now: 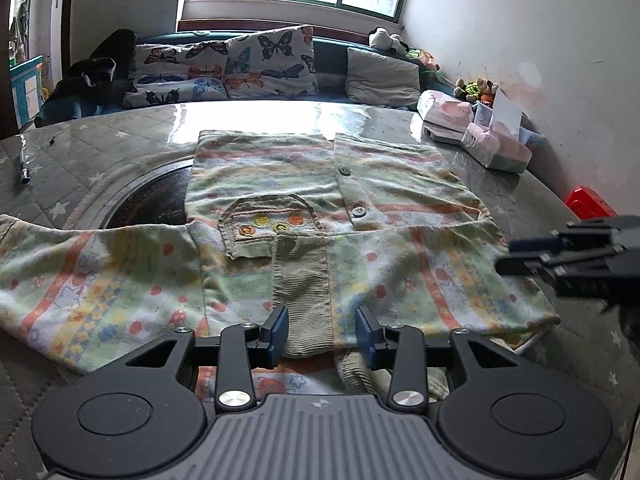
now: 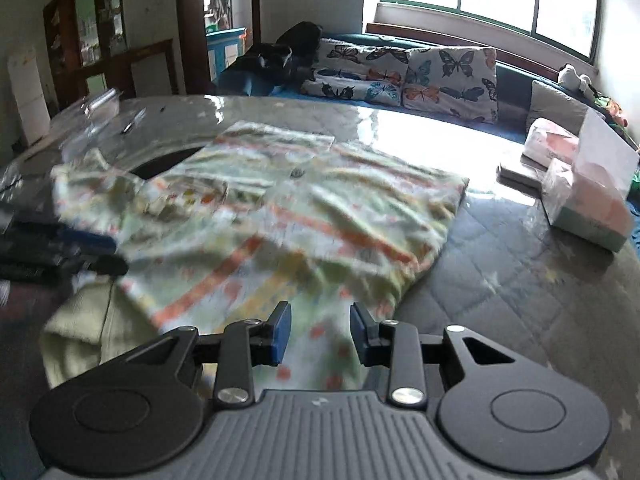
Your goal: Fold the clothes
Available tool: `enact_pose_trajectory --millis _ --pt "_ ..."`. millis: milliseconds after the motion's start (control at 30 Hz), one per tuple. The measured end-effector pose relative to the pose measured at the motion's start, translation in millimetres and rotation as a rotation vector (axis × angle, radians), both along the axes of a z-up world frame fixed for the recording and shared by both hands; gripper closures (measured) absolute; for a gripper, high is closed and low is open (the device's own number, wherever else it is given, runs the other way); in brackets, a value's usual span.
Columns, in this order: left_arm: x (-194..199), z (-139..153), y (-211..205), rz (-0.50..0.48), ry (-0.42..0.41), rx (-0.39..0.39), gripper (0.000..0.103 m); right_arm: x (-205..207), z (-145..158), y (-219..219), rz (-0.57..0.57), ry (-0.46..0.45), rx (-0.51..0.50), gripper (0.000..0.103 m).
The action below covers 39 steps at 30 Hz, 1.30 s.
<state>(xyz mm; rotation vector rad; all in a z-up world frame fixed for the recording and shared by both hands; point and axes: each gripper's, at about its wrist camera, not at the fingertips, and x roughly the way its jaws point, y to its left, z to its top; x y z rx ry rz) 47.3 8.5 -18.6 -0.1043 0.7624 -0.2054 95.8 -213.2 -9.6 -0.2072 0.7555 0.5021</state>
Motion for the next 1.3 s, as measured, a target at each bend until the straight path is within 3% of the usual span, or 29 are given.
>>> enact_pose_trajectory --millis 200,400,467,533,867,1133,1300 --pt "-1.8 5.1 25.2 0.085 -0.010 0.003 0.061 30.1 -13.3 6.8 -0.032 0.013 -0.022 0.070" --pt "-2.4 9.6 70.2 0.243 -0.018 0.013 0.055 13.8 -4.4 11.7 -0.002 -0.009 -0.019 0.061" --pt "-2.6 9.3 90.1 0.317 -0.017 0.017 0.052 6.2 -0.5 15.2 0.019 -0.017 -0.018 0.059" --pt "-2.8 8.5 111.3 0.396 -0.016 0.022 0.051 0.4 1.0 19.3 0.034 -0.021 -0.017 0.051" --pt "-7.4 3.1 208.5 0.746 -0.005 -0.003 0.048 -12.6 -5.0 33.0 0.055 0.013 0.016 0.046" --pt "0.4 -0.8 230.6 0.787 -0.001 -0.026 0.052 -15.4 -6.4 34.3 0.044 0.025 0.027 0.046" --pt "5.1 -2.5 230.4 0.799 -0.007 -0.013 0.069 -16.8 -5.8 32.8 0.034 0.024 0.034 0.046"
